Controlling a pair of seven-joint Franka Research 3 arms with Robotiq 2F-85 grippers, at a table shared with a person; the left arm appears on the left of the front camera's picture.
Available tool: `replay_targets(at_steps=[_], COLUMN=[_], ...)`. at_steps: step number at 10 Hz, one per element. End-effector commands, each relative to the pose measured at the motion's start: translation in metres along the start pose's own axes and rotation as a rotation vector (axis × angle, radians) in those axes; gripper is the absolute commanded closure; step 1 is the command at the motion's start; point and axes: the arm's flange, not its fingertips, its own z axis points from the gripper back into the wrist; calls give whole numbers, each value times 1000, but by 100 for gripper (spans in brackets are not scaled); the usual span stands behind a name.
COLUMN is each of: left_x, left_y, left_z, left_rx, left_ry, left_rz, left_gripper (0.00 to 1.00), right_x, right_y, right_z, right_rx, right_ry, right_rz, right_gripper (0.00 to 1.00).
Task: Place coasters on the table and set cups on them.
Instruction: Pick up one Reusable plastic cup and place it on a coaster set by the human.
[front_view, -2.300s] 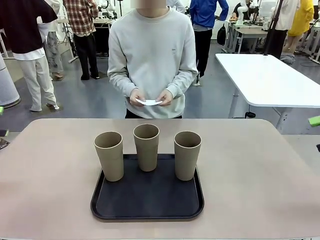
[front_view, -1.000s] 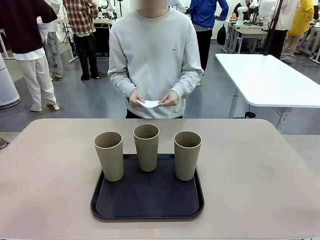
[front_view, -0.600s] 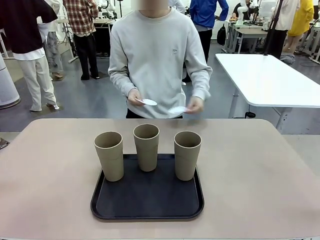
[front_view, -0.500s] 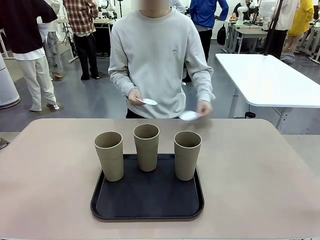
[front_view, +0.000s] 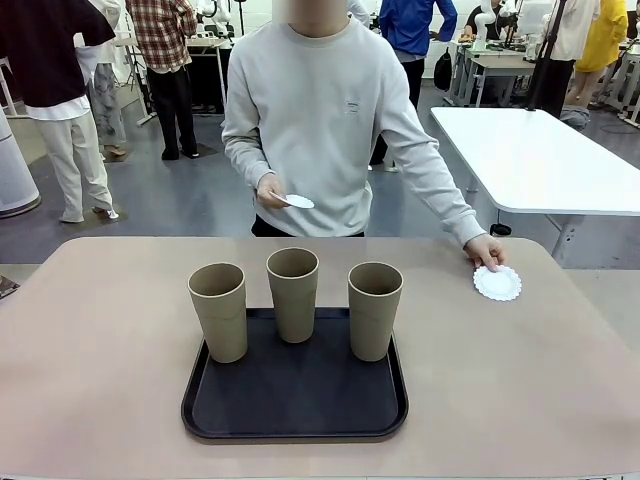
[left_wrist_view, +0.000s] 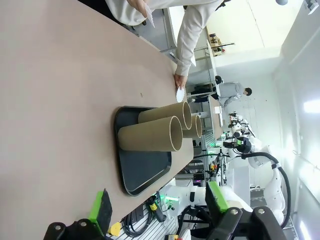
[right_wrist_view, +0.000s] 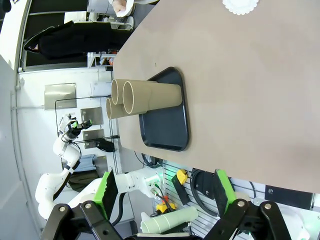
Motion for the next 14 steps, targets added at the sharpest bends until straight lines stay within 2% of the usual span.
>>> replay_targets(at_steps=[1,9,10,11,12,13,14], left_x=[0,0,0,0,0,0,0], left_y=[2,2,2,2,2,2,2], left_z=[1,1,1,1,1,1,1], left_rx=[-8,-8,-8,-8,-8,-8,-8], left_ry=[-3,-3,-3,-3,-3,-3,-3], left_rz=[-11,-11,-11,-11,-11,-11,-11], left_gripper=[0,0,0,0,0,0,0], right_x=[2,0,15,32,48,59,68], right_y=[-1,0,16,34,53,70,83], right_z=[-1,0,2,-3,-11,-23,-44], right_rx=[19,0,-20,-54,-122,-119,-21], right_ry=[3,0,36,37,19,74,122], right_rz=[8,0,191,315,524,737,892], right_gripper=[0,0,0,0,0,0,0])
